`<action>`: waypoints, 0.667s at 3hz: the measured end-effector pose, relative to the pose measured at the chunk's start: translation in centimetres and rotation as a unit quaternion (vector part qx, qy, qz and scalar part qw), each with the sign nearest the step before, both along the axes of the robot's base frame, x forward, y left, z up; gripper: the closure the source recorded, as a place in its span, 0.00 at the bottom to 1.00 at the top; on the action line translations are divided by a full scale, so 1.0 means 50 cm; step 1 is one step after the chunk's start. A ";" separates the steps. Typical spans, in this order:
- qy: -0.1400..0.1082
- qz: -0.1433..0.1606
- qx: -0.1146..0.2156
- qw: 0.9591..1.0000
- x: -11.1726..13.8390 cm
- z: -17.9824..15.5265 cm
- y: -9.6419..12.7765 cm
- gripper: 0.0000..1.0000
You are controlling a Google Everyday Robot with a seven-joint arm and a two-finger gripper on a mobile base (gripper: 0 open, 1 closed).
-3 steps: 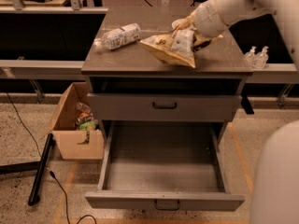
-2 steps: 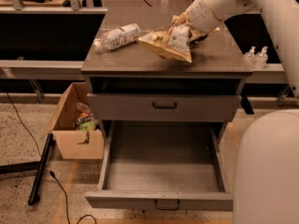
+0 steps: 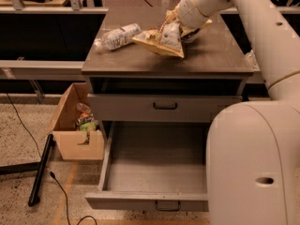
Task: Pick brown chip bag from middle drawer and place on counter
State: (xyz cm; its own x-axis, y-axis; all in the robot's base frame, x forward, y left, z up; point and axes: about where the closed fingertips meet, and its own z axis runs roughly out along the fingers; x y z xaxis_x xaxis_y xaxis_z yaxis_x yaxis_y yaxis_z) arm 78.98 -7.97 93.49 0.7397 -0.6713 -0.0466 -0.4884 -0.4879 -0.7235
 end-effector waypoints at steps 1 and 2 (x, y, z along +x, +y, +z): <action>-0.005 0.002 -0.013 1.000 0.011 -0.013 -0.002 0.59; -0.005 -0.005 -0.023 1.000 0.012 -0.021 -0.015 0.38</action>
Offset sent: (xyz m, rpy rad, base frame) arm 0.0000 -0.0213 -0.0107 -0.0737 -0.0222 -0.0407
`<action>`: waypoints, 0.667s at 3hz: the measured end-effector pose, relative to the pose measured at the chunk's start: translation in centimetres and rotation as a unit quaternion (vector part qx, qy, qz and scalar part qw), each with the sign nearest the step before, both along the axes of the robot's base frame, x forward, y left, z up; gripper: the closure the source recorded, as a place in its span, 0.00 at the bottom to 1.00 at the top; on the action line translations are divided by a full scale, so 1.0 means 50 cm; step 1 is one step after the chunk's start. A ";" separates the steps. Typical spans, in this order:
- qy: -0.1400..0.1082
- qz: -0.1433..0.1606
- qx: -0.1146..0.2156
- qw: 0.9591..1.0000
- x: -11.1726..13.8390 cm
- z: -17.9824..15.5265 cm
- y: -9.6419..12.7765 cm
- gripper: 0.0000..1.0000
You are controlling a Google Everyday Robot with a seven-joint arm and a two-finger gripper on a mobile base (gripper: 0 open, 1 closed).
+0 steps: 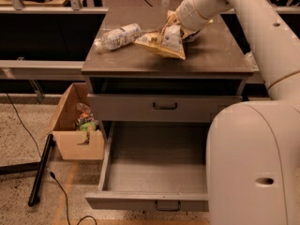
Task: Pick brown chip bag from middle drawer and place on counter
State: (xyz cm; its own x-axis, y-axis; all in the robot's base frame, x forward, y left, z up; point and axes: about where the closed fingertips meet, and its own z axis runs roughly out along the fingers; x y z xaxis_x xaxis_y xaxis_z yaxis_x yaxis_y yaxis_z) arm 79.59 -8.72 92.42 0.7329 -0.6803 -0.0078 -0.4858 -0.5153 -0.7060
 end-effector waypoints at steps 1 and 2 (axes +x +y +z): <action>0.001 -0.015 -0.008 1.000 -0.010 0.001 -0.026 0.14; 0.003 -0.038 -0.018 0.999 -0.036 0.019 -0.082 0.00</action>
Offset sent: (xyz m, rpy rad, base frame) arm -0.0406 -0.0804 0.0263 -0.0621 0.0027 -0.1376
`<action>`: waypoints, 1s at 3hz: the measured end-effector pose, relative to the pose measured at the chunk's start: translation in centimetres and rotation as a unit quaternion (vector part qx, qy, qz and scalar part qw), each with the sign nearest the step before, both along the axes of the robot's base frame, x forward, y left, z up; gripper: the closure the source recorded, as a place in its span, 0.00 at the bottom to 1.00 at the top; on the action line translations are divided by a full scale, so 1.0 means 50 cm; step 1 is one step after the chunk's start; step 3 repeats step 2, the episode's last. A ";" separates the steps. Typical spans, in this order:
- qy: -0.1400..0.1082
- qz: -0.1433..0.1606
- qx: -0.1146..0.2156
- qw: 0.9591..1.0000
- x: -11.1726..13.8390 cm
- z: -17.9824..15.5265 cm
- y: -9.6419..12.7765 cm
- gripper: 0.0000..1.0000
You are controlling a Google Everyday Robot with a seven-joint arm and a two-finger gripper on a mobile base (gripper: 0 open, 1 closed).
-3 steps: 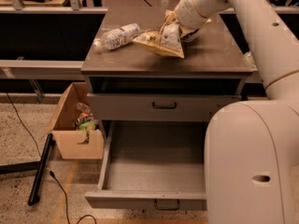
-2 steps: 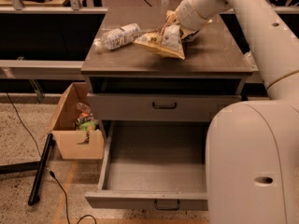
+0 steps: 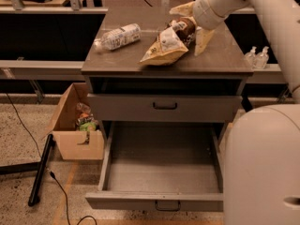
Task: Pick brown chip bag from middle drawer and place on counter
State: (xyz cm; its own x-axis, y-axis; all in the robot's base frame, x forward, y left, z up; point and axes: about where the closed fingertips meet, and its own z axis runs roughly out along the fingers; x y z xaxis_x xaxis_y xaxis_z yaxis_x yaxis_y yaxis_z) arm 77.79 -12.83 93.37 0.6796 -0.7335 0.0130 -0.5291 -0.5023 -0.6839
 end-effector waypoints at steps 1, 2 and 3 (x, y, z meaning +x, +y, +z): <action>-0.009 -0.058 -0.015 0.998 -0.054 0.047 -0.125 0.00; -0.009 -0.058 -0.015 0.998 -0.054 0.047 -0.125 0.00; -0.009 -0.058 -0.015 0.998 -0.054 0.047 -0.125 0.00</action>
Offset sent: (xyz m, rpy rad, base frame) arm -0.0180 -0.0461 0.0167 -0.0228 -0.0131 -0.0869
